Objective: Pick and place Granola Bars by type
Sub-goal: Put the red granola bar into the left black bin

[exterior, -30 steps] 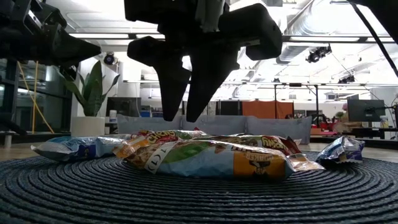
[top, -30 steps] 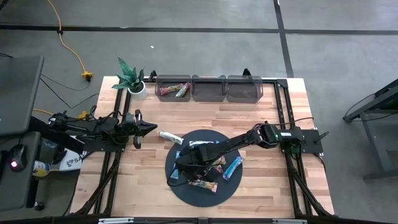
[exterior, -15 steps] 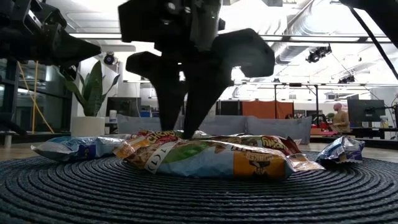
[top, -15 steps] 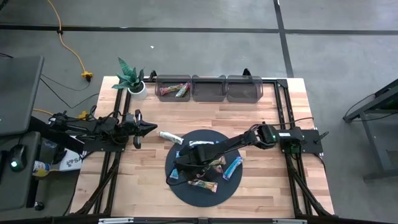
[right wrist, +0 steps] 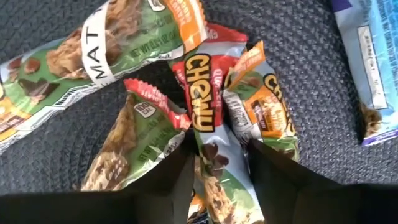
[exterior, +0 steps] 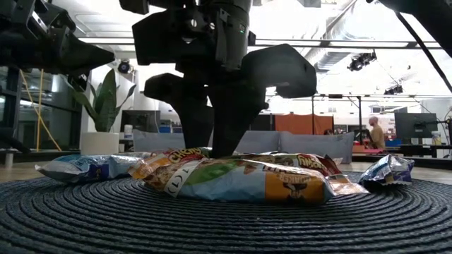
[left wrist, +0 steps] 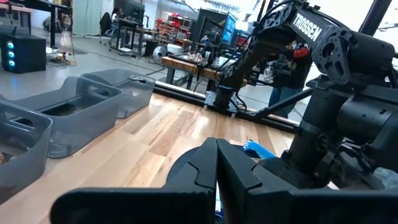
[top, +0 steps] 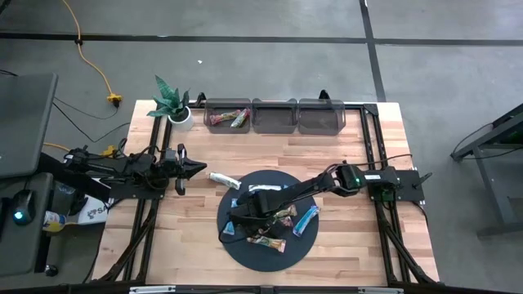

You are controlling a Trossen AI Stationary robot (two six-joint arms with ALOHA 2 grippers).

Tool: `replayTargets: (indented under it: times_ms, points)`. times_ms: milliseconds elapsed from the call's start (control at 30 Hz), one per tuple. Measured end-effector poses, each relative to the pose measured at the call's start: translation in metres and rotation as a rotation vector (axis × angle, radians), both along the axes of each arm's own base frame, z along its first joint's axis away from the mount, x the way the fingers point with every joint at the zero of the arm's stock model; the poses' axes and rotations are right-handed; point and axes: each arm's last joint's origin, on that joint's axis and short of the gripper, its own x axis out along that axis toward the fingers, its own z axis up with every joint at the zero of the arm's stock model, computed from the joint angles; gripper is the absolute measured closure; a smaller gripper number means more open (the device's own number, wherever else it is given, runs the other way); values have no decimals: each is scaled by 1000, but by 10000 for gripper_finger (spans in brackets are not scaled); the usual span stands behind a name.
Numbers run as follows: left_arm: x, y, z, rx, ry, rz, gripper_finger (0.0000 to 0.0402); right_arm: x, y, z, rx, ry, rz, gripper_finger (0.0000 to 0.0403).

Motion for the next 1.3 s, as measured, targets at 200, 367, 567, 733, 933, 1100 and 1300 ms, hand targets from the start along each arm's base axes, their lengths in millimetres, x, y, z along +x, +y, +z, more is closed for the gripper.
replayTargets:
  times_ms: [200,367,567,733,933,1100,1300]
  points:
    - [0,0,0,0,1,0,400,1,-3,0,3,1,-77,286]
    - [0,0,0,0,0,0,400,1,-3,-1,-9,-2,-88,307]
    - [0,0,0,0,0,0,400,1,-2,-1,-23,-8,-127,335]
    - [0,0,0,0,0,0,400,2,-1,3,-12,-19,-183,345]
    - [0,0,0,0,0,0,400,7,-1,17,5,-71,-224,348]
    - [0,0,0,0,1,0,400,12,1,39,47,-129,-280,348]
    - [0,0,0,0,1,0,400,15,1,67,165,-230,-415,348]
